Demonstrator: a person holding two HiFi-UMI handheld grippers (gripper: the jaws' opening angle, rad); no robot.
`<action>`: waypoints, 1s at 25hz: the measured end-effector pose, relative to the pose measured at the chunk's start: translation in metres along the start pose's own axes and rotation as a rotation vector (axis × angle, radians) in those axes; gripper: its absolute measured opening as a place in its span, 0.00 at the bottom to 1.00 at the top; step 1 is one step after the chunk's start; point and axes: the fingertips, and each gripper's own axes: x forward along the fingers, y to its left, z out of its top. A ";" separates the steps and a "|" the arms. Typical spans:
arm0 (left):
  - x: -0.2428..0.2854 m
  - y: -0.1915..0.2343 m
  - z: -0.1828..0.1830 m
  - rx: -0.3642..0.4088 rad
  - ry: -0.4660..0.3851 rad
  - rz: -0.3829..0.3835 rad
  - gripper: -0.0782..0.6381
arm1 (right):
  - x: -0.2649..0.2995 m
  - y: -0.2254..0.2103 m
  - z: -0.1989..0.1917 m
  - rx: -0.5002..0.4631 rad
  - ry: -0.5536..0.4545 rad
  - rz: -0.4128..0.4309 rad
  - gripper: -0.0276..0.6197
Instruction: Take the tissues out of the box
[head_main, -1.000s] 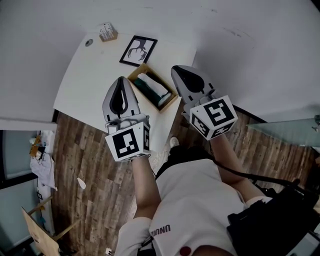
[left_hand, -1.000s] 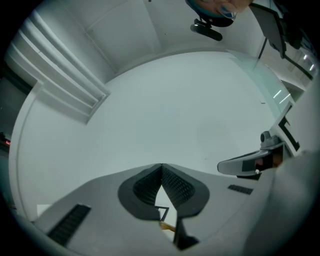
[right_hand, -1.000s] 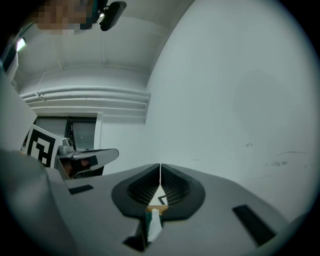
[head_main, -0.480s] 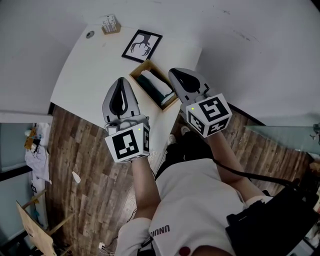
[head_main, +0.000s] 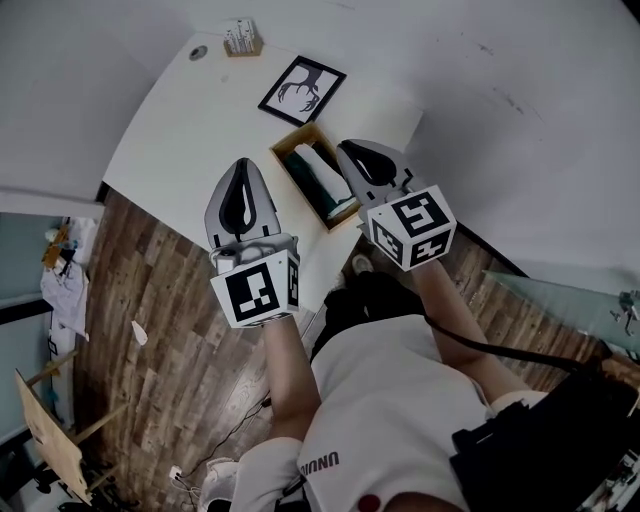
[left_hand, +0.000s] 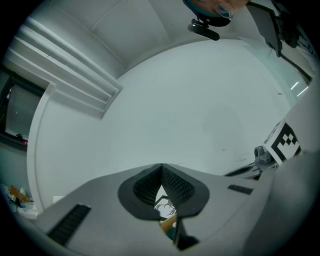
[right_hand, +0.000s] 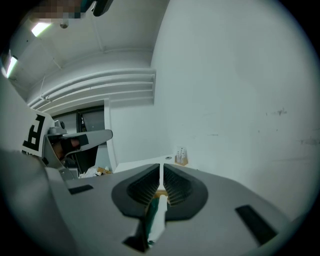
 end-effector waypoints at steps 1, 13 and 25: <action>0.000 0.001 -0.001 0.001 0.000 0.007 0.13 | 0.003 -0.001 -0.002 0.000 0.008 0.007 0.08; 0.001 0.011 -0.016 0.007 0.039 0.047 0.13 | 0.032 0.003 -0.033 -0.010 0.106 0.065 0.13; 0.004 0.020 -0.027 -0.003 0.062 0.045 0.13 | 0.046 0.005 -0.062 -0.011 0.194 0.064 0.23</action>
